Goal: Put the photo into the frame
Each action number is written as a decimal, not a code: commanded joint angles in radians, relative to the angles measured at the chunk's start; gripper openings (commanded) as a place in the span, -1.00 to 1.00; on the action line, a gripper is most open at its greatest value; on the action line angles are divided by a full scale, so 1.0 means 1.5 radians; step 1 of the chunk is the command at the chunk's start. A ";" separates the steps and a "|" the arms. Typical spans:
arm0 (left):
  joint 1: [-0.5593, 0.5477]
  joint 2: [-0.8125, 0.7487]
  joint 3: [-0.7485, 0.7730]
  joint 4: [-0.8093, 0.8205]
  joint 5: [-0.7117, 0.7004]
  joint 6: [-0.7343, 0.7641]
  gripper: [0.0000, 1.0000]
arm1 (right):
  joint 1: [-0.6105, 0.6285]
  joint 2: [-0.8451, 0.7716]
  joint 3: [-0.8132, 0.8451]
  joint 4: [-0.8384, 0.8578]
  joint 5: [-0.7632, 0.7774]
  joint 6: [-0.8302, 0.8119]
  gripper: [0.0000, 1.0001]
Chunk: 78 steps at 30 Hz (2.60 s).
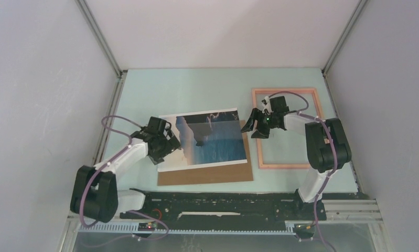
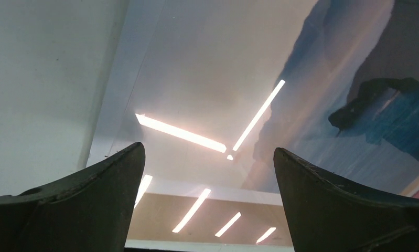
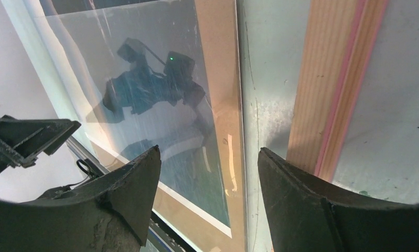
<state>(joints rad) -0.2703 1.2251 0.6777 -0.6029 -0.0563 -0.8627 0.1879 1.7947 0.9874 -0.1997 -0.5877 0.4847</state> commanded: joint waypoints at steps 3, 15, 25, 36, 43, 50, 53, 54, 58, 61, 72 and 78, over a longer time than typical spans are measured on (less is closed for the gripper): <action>0.000 0.052 -0.001 0.071 -0.007 0.003 1.00 | 0.003 0.019 0.021 -0.003 0.000 -0.015 0.51; 0.004 0.094 -0.022 0.082 0.015 0.014 1.00 | -0.002 0.044 0.023 0.023 -0.063 0.001 0.43; 0.005 0.125 -0.032 0.101 0.030 0.001 1.00 | -0.009 0.004 0.001 0.061 -0.117 0.026 0.42; 0.007 0.130 -0.049 0.123 0.051 -0.006 1.00 | -0.008 -0.030 -0.014 0.084 -0.160 0.046 0.36; 0.008 0.134 -0.043 0.129 0.060 0.001 1.00 | -0.022 0.018 -0.029 0.185 -0.261 0.096 -0.02; 0.007 0.094 -0.032 0.114 0.066 0.020 1.00 | -0.026 0.042 -0.032 0.224 -0.284 0.112 -0.55; 0.006 0.019 -0.020 0.092 0.057 0.059 1.00 | -0.024 0.033 -0.032 0.223 -0.275 0.109 -0.84; 0.006 -0.018 -0.016 0.086 0.055 0.074 1.00 | -0.024 0.029 -0.032 0.221 -0.269 0.105 -0.92; 0.005 -0.170 0.003 0.088 0.086 0.144 1.00 | -0.024 0.018 -0.014 0.190 -0.281 0.071 -1.00; 0.003 -0.225 0.039 0.100 0.126 0.175 1.00 | -0.021 -0.006 0.006 0.169 -0.304 0.053 -1.00; -0.004 -0.047 0.399 0.092 0.312 0.461 1.00 | 0.041 -0.193 0.117 -0.060 -0.321 -0.169 -1.00; 0.013 0.045 0.497 0.135 0.570 0.580 1.00 | 0.047 -0.262 0.173 -0.121 -0.346 -0.257 -1.00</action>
<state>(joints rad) -0.2581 1.2572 1.3365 -0.4267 0.4702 -0.2016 0.2565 1.4631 1.1782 -0.2668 -1.0519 0.2516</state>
